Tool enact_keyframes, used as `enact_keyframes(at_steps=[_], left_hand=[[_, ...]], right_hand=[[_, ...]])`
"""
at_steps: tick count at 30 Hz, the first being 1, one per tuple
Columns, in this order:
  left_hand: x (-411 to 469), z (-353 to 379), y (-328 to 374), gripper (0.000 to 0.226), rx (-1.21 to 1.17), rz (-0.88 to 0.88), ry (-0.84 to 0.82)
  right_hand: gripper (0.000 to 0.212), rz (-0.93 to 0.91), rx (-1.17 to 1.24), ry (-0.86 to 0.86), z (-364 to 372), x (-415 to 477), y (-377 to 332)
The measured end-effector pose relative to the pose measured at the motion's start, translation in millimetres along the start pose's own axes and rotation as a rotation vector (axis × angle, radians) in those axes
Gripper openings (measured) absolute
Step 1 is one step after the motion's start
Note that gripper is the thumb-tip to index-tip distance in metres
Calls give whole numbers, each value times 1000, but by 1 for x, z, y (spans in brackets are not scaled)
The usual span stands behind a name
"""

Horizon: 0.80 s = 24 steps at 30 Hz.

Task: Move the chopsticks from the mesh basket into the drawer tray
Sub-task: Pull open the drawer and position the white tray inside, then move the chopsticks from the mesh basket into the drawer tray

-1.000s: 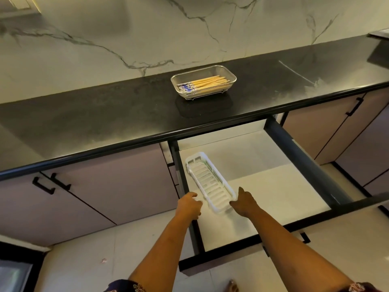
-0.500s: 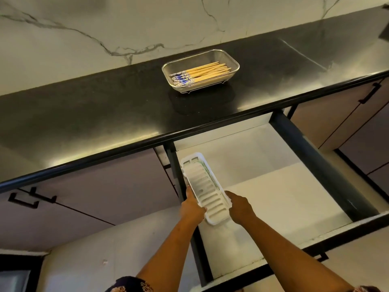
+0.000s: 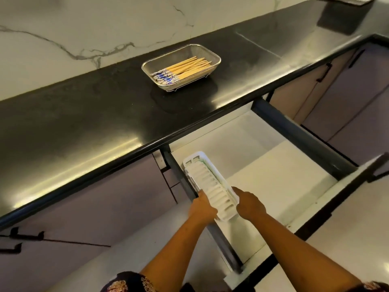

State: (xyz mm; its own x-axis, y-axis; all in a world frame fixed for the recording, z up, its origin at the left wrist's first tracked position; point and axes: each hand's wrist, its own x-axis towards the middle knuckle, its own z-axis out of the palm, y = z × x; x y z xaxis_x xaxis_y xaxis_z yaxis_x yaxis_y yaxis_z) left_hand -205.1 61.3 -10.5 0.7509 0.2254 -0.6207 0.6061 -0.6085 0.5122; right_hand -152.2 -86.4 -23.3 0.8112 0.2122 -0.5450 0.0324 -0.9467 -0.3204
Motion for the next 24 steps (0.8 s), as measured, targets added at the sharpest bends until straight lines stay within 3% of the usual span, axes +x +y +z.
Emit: enact_keyframes(at_steps=[3, 7, 19, 24], left_hand=[[-7, -30, -15, 56, -104, 45, -27], [-12, -86, -40, 54, -229, 58, 15], [-22, -253, -42, 36, -349, 219, 274], [-5, -288, -9, 27, -401, 242, 247]], right_hand=[[67, 94, -35, 62, -2, -10, -22], [67, 117, 46, 223, -8, -14, -76], [53, -224, 379, 421, -42, 2, -236], [39, -299, 445, 444, -78, 16, -258]])
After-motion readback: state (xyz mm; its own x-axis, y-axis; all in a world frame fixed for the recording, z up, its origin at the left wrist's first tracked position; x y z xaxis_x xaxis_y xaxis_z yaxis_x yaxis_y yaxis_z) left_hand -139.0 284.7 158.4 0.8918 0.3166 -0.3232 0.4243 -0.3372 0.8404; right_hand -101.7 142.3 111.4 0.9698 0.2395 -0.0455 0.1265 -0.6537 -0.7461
